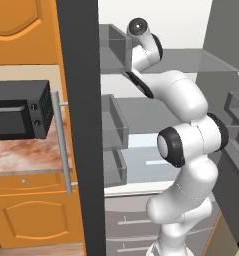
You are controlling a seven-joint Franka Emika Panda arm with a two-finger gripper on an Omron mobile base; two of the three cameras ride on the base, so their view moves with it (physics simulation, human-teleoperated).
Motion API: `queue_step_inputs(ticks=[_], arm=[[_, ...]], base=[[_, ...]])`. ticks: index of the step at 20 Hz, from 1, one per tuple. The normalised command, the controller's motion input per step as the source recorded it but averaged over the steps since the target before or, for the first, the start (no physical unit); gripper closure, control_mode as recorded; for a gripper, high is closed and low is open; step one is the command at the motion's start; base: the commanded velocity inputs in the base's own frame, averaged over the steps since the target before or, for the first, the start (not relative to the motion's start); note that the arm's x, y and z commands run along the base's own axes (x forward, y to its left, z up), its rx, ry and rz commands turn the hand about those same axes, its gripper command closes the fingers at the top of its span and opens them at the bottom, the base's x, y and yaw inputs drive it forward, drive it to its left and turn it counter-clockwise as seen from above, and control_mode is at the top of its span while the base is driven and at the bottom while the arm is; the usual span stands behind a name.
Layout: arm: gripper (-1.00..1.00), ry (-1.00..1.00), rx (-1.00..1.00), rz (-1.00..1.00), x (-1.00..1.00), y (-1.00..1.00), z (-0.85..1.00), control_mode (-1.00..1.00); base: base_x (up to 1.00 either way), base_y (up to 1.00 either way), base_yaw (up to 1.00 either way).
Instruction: Take a sugar cube from the saucer and place it inside the coffee. Then, grab milk from the fridge and place it next to the coffee on the counter to sweeten the coffee.
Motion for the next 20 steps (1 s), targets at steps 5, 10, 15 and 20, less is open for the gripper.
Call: queue_step_inputs(ticks=[5, 10, 15, 20], arm=[[1.0, 0.0, 0.0, 0.0, 0.0, 0.0, 0.0, -1.0], [1.0, -0.05, 0.0, 0.0, -0.44, -0.03, 0.0, -1.0], [1.0, -0.13, 0.0, 0.0, -0.87, -0.27, 0.01, -1.0], [1.0, -0.16, 0.03, 0.0, -1.0, -0.29, 0.08, -1.0]], base=[[0.0, 0.0, 0.0], [0.0, 0.0, 0.0], [0.0, 0.0, 0.0], [0.0, 0.0, 0.0]])
